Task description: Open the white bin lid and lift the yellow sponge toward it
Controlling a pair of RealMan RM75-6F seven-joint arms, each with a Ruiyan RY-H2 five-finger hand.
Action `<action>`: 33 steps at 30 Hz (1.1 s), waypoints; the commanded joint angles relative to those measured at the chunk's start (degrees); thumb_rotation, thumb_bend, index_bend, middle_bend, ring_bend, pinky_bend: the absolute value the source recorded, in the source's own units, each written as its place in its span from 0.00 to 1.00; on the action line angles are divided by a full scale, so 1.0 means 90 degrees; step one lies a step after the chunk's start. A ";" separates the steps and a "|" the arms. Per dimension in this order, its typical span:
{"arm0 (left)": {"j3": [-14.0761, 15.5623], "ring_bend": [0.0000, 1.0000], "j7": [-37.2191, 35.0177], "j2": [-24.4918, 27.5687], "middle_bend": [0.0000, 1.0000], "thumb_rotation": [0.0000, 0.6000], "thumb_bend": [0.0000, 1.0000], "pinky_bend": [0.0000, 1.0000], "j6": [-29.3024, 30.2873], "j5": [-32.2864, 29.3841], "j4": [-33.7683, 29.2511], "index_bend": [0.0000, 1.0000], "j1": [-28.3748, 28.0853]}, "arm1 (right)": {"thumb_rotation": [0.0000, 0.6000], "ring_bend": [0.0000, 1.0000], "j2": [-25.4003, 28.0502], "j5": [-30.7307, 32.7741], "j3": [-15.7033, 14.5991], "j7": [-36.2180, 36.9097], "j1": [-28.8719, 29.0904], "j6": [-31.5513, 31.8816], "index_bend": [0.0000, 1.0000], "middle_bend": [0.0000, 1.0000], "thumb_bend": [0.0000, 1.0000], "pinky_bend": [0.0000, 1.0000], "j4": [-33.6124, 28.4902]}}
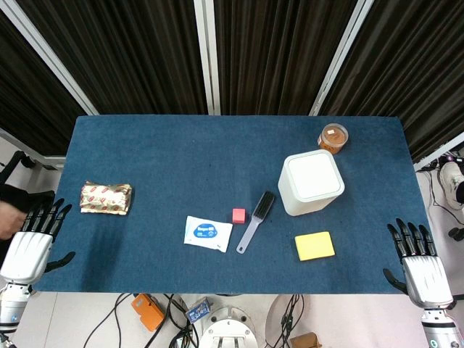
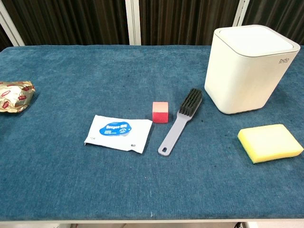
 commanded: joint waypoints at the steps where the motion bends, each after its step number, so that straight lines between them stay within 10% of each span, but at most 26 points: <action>1: -0.0001 0.00 0.0006 -0.0003 0.00 1.00 0.10 0.00 -0.0010 -0.0008 0.0001 0.00 -0.0003 | 1.00 0.00 0.0006 0.0017 0.0003 -0.0006 0.0019 -0.0035 0.00 0.00 0.34 0.00 -0.0016; 8: -0.0015 0.00 -0.0005 0.0021 0.00 1.00 0.10 0.00 -0.0045 -0.0031 -0.0027 0.00 -0.0025 | 1.00 0.00 0.0053 -0.0292 0.0118 0.0184 0.0257 -0.0008 0.00 0.00 0.35 0.00 -0.0065; 21: -0.0051 0.00 -0.0013 0.0030 0.00 1.00 0.10 0.00 -0.0093 -0.0126 -0.0053 0.00 -0.0042 | 1.00 0.00 0.0316 0.1212 0.1373 -0.1274 0.2182 -0.2384 0.00 0.18 0.35 0.00 -0.1649; 33: -0.0025 0.00 -0.0141 0.0060 0.00 1.00 0.10 0.00 0.0028 -0.0031 -0.0011 0.00 -0.0002 | 1.00 0.00 -0.0153 0.1985 0.1164 -0.1245 0.2788 -0.3312 0.00 0.26 0.35 0.00 -0.1251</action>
